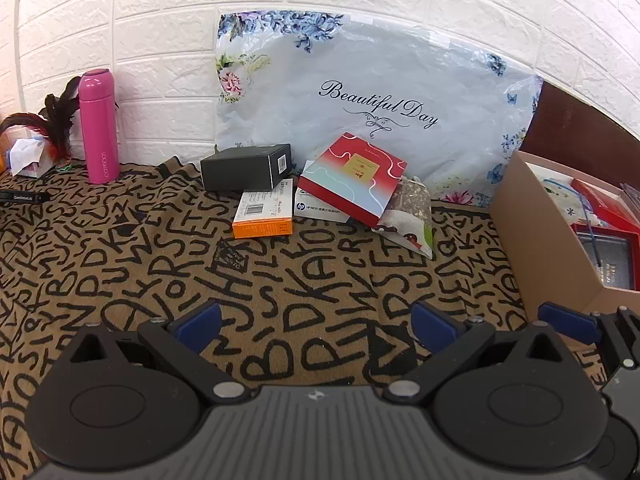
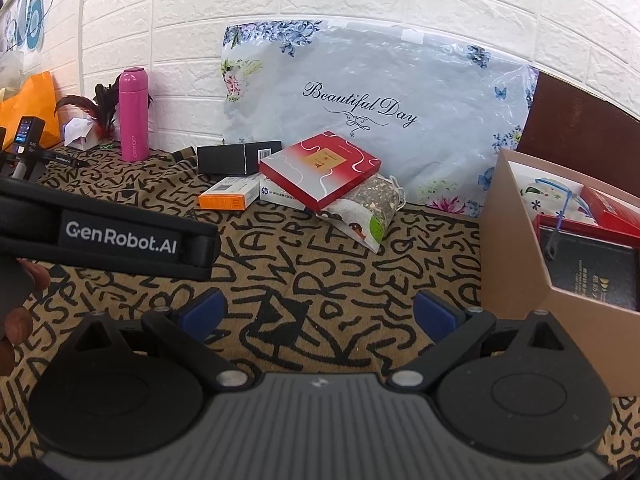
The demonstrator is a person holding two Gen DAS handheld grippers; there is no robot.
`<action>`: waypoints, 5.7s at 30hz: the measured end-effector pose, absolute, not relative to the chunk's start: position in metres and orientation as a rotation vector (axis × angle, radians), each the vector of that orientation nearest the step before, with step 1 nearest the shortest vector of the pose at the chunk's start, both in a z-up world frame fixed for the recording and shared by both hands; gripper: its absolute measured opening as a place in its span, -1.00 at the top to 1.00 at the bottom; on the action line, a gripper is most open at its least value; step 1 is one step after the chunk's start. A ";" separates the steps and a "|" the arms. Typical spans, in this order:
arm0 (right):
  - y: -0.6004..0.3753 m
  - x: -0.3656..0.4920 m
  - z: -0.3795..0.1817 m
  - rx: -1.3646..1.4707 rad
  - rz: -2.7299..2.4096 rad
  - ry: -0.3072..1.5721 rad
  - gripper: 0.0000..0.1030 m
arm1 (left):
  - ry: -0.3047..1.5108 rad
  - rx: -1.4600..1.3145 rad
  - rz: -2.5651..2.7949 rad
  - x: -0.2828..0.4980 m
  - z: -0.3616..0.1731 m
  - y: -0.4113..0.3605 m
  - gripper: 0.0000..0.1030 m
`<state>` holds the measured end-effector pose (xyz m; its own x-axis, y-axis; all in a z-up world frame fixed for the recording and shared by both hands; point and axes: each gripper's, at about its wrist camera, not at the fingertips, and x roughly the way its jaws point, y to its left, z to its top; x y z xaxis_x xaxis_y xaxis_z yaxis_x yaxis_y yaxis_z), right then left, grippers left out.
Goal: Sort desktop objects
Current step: 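Move the left tool toward the red-and-white gift box, then close the left tool on the red-and-white gift box, then lift the gift box with the left tool toward the cardboard box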
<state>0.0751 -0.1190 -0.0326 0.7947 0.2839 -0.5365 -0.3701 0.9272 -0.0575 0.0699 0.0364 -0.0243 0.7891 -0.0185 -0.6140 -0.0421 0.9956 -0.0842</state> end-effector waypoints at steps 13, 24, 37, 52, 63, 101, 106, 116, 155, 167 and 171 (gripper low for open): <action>-0.105 0.130 -0.046 -0.168 0.365 0.546 -0.91 | 0.690 -0.119 -0.028 0.121 -0.033 0.050 -1.00; -0.086 0.196 -0.058 -0.113 0.423 0.469 -0.90 | 0.625 -0.087 -0.115 0.207 -0.014 0.059 -1.00; -0.071 0.260 -0.082 -0.138 0.437 0.469 -0.47 | 0.755 -0.126 -0.214 0.290 -0.050 0.061 -0.32; -0.081 0.237 -0.079 -0.152 0.530 0.513 -0.11 | 0.758 -0.154 -0.196 0.242 -0.056 0.059 -0.06; -0.109 0.122 -0.066 -0.339 0.704 0.476 0.01 | 0.791 -0.247 -0.298 0.133 -0.075 0.018 0.47; -0.129 0.189 -0.104 -0.096 0.558 0.655 -0.37 | 0.708 -0.107 -0.239 0.190 -0.073 0.040 0.07; -0.133 0.169 -0.093 -0.127 0.564 0.631 -0.34 | 0.703 -0.135 -0.235 0.168 -0.067 0.037 0.11; -0.142 0.117 -0.055 -0.191 0.606 0.547 -0.19 | 0.698 -0.131 -0.310 0.115 -0.059 0.011 0.32; -0.181 0.071 -0.085 -0.184 0.489 0.669 -0.19 | 0.772 -0.025 -0.235 0.083 -0.086 -0.023 0.02; -0.210 0.028 -0.007 -0.158 0.440 0.400 -0.18 | 0.509 -0.077 -0.259 0.038 0.004 -0.038 0.02; -0.227 0.024 0.023 -0.128 0.416 0.307 -0.18 | 0.428 -0.098 -0.295 0.040 0.035 -0.053 0.05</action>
